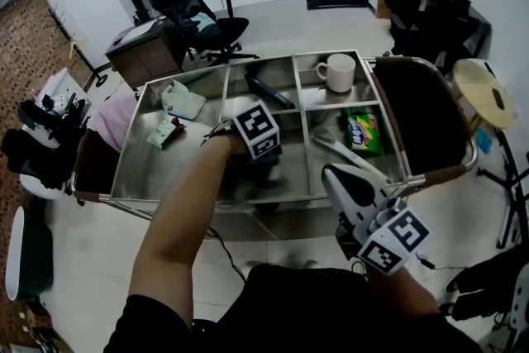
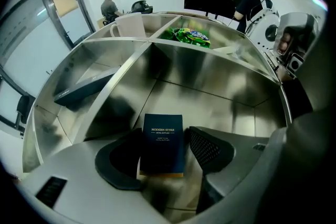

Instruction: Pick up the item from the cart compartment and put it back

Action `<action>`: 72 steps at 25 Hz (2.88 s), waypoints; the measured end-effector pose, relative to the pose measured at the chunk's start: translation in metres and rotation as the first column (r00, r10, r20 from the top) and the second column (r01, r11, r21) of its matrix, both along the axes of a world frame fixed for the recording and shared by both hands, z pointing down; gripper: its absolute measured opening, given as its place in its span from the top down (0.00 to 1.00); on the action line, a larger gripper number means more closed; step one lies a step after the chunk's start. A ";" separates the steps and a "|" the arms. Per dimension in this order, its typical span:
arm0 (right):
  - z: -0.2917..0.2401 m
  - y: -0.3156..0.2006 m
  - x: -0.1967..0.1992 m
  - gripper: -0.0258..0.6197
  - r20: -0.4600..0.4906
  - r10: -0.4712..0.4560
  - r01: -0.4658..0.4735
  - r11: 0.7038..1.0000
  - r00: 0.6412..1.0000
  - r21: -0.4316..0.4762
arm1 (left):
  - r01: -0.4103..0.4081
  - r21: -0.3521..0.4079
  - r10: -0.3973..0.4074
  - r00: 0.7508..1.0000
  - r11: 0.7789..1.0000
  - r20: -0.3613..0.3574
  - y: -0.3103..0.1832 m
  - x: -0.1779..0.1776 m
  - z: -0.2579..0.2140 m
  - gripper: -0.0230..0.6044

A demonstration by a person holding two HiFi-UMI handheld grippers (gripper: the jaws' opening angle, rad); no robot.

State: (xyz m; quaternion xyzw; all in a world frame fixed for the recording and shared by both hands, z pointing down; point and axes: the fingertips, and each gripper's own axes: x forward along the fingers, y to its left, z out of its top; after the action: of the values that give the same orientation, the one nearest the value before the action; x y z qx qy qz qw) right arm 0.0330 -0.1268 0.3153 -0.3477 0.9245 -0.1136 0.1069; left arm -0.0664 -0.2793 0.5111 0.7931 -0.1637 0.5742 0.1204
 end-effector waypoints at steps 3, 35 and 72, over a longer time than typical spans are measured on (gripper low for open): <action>0.000 0.001 -0.001 0.94 -0.002 -0.003 0.003 1.000 1.000 0.000 | -0.013 -0.003 0.013 1.000 1.000 0.001 0.002 0.001 -0.001 0.58; 0.013 -0.006 -0.018 0.94 -0.014 -0.030 0.029 0.999 0.999 -0.025 | 0.306 0.309 -0.075 0.810 0.901 -0.582 0.013 0.002 -0.157 0.59; 0.019 -0.012 -0.022 0.94 -0.015 -0.033 0.033 0.999 0.999 -0.014 | 0.780 0.291 0.066 0.308 0.553 -0.949 0.176 -0.061 -0.219 0.59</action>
State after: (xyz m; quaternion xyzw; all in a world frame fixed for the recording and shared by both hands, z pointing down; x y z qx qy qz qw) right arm 0.0106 -0.1384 0.3346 -0.3341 0.9301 -0.1190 0.0955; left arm -0.1271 -0.1030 0.2919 0.8692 -0.4815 -0.1127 0.0013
